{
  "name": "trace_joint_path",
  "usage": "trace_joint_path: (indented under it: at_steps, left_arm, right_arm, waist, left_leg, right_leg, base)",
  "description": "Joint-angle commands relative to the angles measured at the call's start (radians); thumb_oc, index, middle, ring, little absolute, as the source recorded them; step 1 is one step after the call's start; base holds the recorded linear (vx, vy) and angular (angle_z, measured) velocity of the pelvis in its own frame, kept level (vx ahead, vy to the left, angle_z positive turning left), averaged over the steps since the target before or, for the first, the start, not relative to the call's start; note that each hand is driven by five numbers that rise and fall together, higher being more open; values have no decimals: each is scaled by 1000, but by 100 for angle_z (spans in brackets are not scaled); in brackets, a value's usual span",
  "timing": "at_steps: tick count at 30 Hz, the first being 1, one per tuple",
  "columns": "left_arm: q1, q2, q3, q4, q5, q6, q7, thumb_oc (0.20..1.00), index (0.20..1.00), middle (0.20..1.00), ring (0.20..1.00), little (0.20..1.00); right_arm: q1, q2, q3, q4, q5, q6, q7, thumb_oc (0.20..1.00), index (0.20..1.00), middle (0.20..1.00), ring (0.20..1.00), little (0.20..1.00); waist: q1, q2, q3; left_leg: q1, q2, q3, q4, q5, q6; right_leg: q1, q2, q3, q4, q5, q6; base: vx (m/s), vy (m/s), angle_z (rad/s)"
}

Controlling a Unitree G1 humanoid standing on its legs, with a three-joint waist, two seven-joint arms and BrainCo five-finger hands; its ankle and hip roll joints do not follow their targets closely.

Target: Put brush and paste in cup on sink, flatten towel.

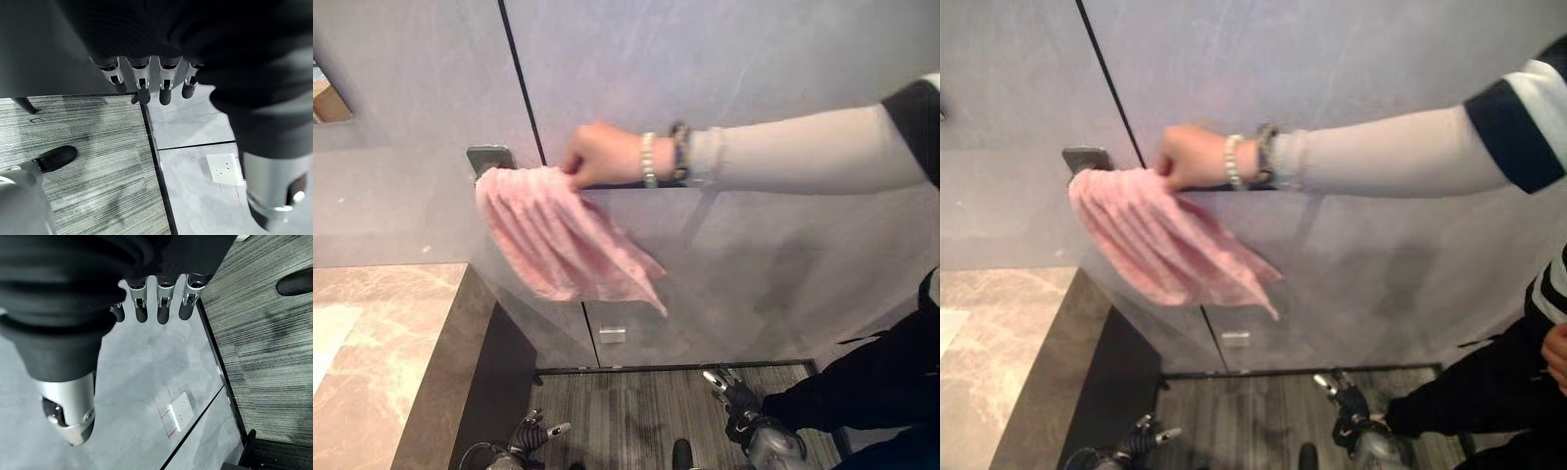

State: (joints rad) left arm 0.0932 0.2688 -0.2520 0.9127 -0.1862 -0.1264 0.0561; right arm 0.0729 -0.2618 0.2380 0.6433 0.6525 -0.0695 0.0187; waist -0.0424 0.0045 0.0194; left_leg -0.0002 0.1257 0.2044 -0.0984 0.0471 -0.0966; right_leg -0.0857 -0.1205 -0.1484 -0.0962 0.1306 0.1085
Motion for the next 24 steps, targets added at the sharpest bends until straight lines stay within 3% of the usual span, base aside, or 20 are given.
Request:
trace_joint_path:
  at_steps: [1, 9, 12, 19, 22, 23, 24]
  left_arm:
    - [-53, 62, -13, -27, 58, -31, 8, 1000, 1000, 1000, 1000, 1000]
    - [-48, 193, -106, -258, 319, -51, 9, 1000, 1000, 1000, 1000, 1000]
    - [-30, 308, -114, -466, 418, -64, -26, 1000, 1000, 1000, 1000, 1000]
    - [45, 475, -5, -837, 268, -53, -149, 1000, 1000, 1000, 1000, 1000]
    - [71, 642, 46, -1058, 105, -57, -236, 1000, 1000, 1000, 1000, 1000]
    - [75, 644, 51, -1062, 102, -54, -237, 1000, 1000, 1000, 1000, 1000]
    - [97, 768, 90, -1158, 65, -47, -275, 1000, 1000, 1000, 1000, 1000]
  right_arm:
    - [-58, -15, 2, -52, -24, -55, -16, 1000, 1000, 1000, 1000, 1000]
    - [-79, -40, 3, -77, -87, -73, -33, 1000, 1000, 1000, 1000, 1000]
    - [-103, -103, 3, -151, -202, -85, -37, 1000, 1000, 1000, 1000, 1000]
    - [-190, -183, 8, -235, -242, -65, -25, 1000, 1000, 1000, 1000, 1000]
    - [-288, -243, 60, -282, -268, -47, -4, 1000, 1000, 1000, 1000, 1000]
    - [-289, -241, 61, -282, -268, -47, -4, 1000, 1000, 1000, 1000, 1000]
    - [-371, -246, 87, -265, -249, -26, -14, 1000, 1000, 1000, 1000, 1000]
  waist:
    - [0, -33, 34]
    - [7, -31, 39]
    - [12, -26, 40]
    - [29, -18, 54]
    - [47, -13, 61]
    - [46, -14, 62]
    - [62, -9, 68]
  left_leg:
    - [-4, -4, 14, 11, 1, -13]
    - [1, -6, 8, 11, -3, -12]
    - [5, -5, 5, 11, -5, -13]
    - [-7, 0, -18, 11, 3, -18]
    - [-17, -1, -32, 11, 9, -21]
    - [-17, -1, -32, 11, 10, -21]
    - [-24, -2, -36, 11, 15, -22]
  right_leg:
    - [31, -102, -4, 9, -12, 88]
    - [45, -107, -16, 9, -18, 92]
    - [52, -108, -21, 9, -23, 94]
    - [61, -106, -40, 9, -25, 90]
    - [62, -107, -48, 9, -25, 90]
    - [62, -106, -48, 9, -25, 90]
    - [61, -106, -56, 9, -21, 91]
  base:
    - [0, 0, 0]
    - [0, 0, 0]
    - [0, 0, 0]
    - [-8, -8, 9]
    - [-16, -5, 14]
    - [-22, 1, 23]
    - [-38, 1, 14]
